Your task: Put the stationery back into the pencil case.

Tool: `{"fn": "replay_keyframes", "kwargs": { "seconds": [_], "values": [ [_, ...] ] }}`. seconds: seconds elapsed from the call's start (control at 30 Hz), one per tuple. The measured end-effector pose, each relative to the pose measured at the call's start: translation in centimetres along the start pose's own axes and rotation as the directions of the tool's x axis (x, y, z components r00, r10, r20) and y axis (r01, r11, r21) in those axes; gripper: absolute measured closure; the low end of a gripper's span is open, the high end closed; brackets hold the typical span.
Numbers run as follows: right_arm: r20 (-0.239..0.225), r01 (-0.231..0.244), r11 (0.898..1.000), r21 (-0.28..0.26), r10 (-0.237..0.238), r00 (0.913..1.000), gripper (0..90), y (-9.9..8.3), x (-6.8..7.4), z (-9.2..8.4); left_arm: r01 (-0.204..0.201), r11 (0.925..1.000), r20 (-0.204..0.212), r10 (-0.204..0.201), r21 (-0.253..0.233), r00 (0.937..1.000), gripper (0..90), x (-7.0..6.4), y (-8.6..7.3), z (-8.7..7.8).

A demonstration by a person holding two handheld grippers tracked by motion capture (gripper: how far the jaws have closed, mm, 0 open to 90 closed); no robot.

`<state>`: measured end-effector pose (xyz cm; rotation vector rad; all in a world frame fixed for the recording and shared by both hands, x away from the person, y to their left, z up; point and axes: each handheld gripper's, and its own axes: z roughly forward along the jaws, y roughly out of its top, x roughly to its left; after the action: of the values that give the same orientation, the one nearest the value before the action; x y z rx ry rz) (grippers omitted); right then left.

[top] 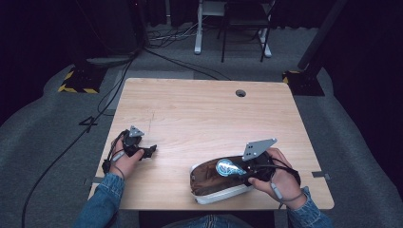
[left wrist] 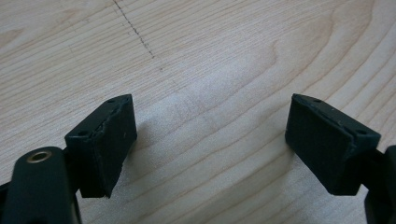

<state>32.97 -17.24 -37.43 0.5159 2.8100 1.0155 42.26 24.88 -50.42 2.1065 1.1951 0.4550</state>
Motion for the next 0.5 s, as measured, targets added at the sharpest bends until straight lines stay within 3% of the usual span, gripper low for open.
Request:
{"fn": "replay_keyframes", "kwargs": {
  "seconds": [0.5],
  "values": [
    [-0.052,0.037,0.997,0.071,-0.033,0.9981,50.2,0.0,0.0,2.0,0.002,1.0000,0.001,-0.002,-0.001,1.0000,17.0,0.0,0.0,0.0]
  ]
}}
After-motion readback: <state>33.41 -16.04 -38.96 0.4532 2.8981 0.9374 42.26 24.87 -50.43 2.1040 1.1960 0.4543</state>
